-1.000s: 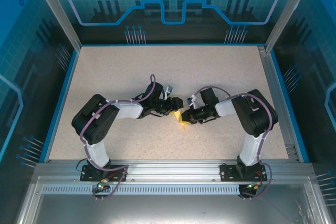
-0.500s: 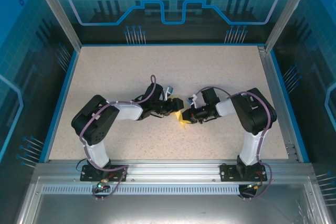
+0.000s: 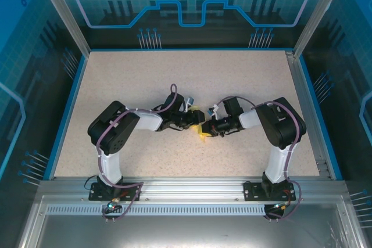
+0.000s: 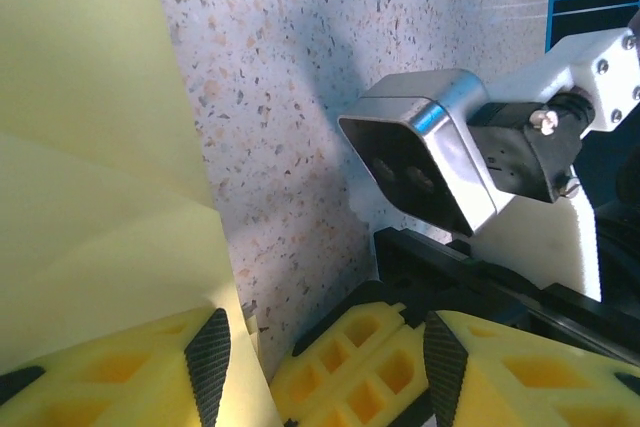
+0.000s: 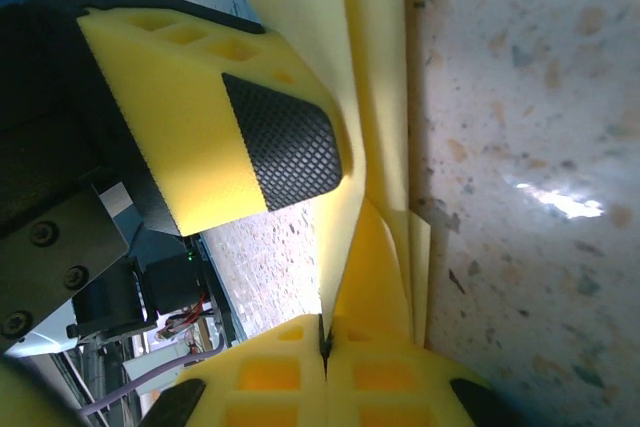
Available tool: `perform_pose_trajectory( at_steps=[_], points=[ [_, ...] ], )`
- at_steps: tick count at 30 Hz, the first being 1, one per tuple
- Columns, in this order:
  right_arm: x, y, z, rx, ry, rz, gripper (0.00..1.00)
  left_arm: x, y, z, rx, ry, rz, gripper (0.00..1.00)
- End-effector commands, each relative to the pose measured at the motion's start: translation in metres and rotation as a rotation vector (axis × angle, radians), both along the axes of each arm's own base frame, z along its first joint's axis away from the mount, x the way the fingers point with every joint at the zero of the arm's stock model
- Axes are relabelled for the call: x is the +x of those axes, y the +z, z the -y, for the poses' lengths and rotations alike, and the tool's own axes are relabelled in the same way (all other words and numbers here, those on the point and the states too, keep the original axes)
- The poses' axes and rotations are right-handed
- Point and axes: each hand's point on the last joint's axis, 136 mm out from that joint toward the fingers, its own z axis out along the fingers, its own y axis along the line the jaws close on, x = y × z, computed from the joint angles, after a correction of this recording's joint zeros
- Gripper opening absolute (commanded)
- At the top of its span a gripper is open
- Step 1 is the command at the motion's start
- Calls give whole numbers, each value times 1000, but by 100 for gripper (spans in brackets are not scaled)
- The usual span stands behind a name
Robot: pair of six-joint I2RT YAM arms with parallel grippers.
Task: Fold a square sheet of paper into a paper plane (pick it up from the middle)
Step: Fold the wing for the fifth time at the center of the table.
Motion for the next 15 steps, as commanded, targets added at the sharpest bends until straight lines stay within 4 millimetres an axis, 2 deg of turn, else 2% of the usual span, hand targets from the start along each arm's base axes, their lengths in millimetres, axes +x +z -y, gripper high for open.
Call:
perform_pose_trajectory(
  at_steps=[1,5,11,15],
  points=[
    [-1,-15,11,-95,-36,-22,7,-8,-21,-6,61,-13,-41,57],
    [-4,-12,9,-137,-7,8,9,-11,-27,-7,68,-16,-48,57],
    [-6,-5,12,-231,10,73,17,-11,-27,-7,73,-24,-50,57],
    [-8,2,11,-272,37,113,18,-11,-26,-6,69,-29,-51,57]
  ],
)
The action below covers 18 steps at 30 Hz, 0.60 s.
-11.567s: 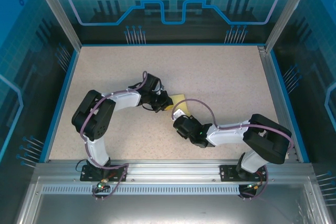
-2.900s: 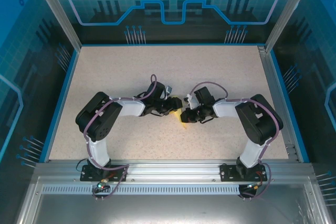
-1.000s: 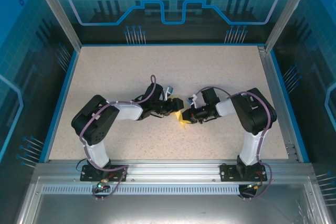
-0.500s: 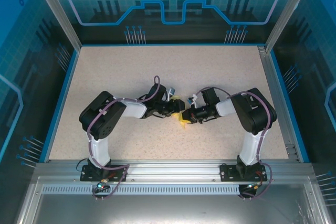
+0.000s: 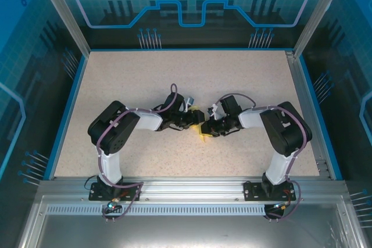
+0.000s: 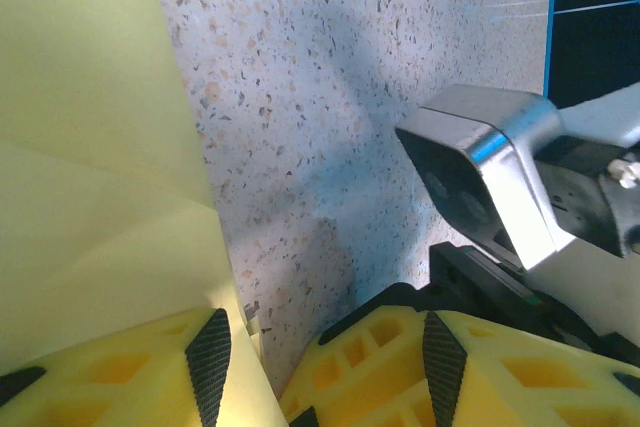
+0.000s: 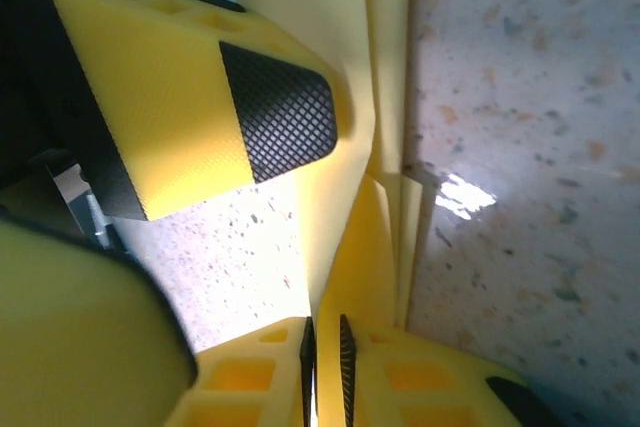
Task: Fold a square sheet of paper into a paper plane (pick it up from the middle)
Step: Fold the wing for the fifth time at the center of the table.
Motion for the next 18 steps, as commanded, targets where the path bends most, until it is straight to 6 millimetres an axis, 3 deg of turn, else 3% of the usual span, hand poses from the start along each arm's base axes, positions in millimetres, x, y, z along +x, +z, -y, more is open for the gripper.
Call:
perform_pose_trajectory(
  at_steps=[1,7,12,18],
  points=[
    [-5,1,3,-83,31,17,19,-11,-25,-5,64,-25,-56,57],
    [-10,-1,-6,-91,64,15,20,-11,-25,-6,67,-27,-58,57],
    [-12,-15,8,-226,50,26,16,-11,-25,-6,67,-25,-62,57],
    [-19,-25,13,-250,47,0,12,-11,-25,-6,70,-26,-61,56]
  ],
)
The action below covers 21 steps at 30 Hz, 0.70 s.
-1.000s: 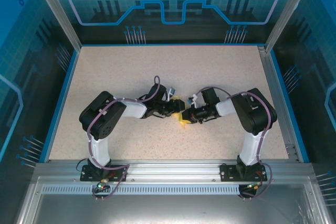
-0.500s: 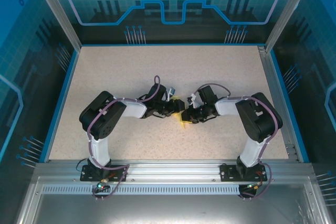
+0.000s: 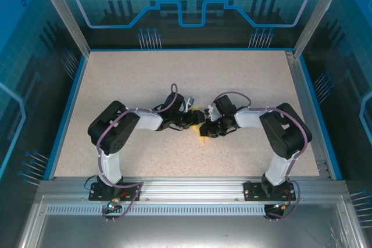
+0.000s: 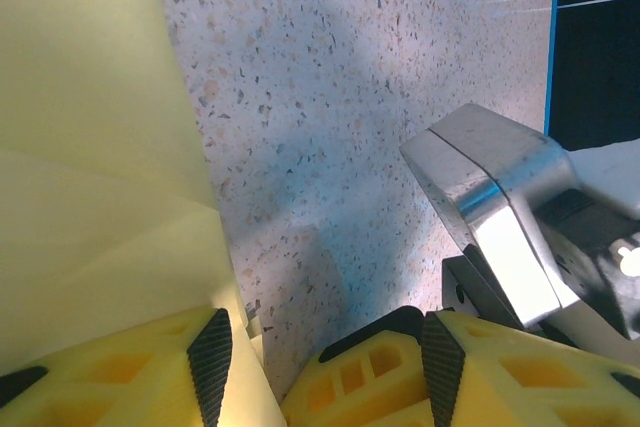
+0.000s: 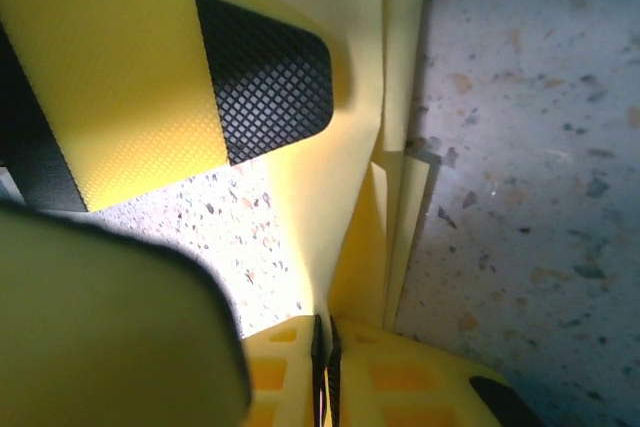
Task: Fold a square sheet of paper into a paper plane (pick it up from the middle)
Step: Fold the wing for the fifth time at the center of the table.
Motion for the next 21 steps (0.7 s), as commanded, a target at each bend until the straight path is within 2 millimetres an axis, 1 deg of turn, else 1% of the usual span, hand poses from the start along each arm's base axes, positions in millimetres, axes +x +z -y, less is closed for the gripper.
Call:
perform_pose_trajectory(
  at_steps=[1,4,8,12,14,18,21],
  points=[
    [-14,-20,16,-110,-7,-43,12,-10,-25,-6,65,-16,-63,56],
    [-17,-23,20,-132,-20,-55,12,-11,-26,-7,71,-13,-68,54],
    [-17,-14,14,-74,-25,-46,15,-11,-28,-9,78,-6,-79,49],
    [-18,-8,12,-40,-26,-48,15,-12,-33,-13,93,14,-96,40],
    [-18,-7,12,-38,-27,-47,14,-12,-34,-14,94,21,-102,34],
    [-19,-13,14,-44,-26,-61,9,-11,-39,-15,109,30,-128,22],
    [-19,-15,13,-40,-28,-66,9,-11,-42,-16,112,35,-137,17]
  ],
)
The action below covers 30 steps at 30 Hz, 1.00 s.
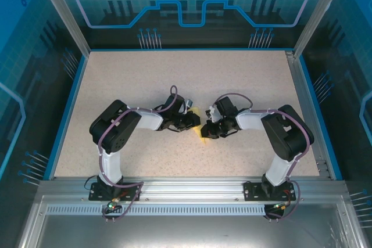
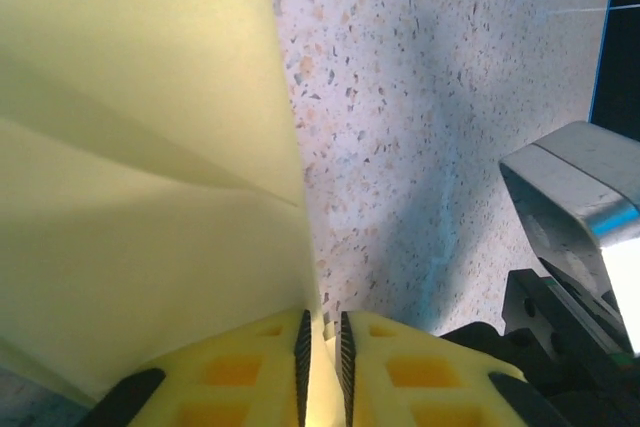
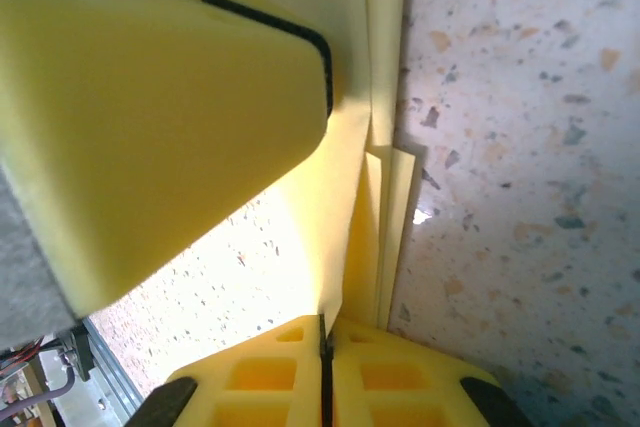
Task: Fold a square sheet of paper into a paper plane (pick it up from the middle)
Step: Fold the wing for the fifth time at the center of the table.
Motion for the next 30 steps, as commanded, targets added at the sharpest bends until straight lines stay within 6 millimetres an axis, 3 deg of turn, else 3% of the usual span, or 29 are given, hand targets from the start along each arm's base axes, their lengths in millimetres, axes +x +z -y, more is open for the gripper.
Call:
perform_pose_trajectory(
  at_steps=[1,12,19,30],
  points=[
    [-15,-15,9,-39,-9,-70,9,-8,-24,-8,61,15,-82,15],
    [-11,5,9,-1,-14,-47,15,-10,-27,-12,73,11,-92,10],
    [-13,8,7,18,1,-52,11,-11,-27,-12,73,2,-92,9],
    [-38,-25,18,-63,43,-146,7,-12,-29,-12,79,4,-99,9]
  ],
)
